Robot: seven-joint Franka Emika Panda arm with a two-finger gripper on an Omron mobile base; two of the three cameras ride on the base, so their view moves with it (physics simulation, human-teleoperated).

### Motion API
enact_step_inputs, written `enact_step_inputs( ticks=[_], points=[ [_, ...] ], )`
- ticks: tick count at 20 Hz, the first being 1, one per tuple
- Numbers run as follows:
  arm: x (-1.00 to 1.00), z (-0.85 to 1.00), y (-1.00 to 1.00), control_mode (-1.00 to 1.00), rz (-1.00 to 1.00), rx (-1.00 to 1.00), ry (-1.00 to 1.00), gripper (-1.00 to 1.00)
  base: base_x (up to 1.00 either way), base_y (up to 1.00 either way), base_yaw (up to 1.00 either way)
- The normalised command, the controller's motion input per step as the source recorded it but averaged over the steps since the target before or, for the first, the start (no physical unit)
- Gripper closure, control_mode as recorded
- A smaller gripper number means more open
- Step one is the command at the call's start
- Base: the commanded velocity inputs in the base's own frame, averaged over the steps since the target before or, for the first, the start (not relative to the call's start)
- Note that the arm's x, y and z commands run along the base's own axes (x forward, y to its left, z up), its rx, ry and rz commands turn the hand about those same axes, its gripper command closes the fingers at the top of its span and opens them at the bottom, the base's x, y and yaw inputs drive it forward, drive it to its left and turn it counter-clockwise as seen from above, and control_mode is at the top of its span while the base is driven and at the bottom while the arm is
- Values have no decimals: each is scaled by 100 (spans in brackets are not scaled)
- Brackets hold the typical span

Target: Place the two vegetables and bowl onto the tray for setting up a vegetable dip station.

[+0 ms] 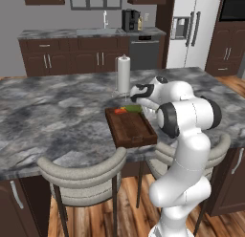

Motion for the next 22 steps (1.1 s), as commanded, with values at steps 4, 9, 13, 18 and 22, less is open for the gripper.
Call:
enact_step_inputs(
  ticks=[4, 9, 13, 18, 22],
  points=[
    [11, 0, 3, -100, 4, 0, -8, 100, 0, 0, 0],
    [12, 0, 0, -100, 5, 0, 0, 100, 0, 0, 0],
    [12, -3, 1, -100, 3, 0, 0, 100, 0, 0, 0],
    [14, 0, 4, -100, 1, 0, 0, 100, 0, 0, 0],
    [21, 0, 7, -100, 0, 0, -1, 100, 0, 0, 0]
  ],
)
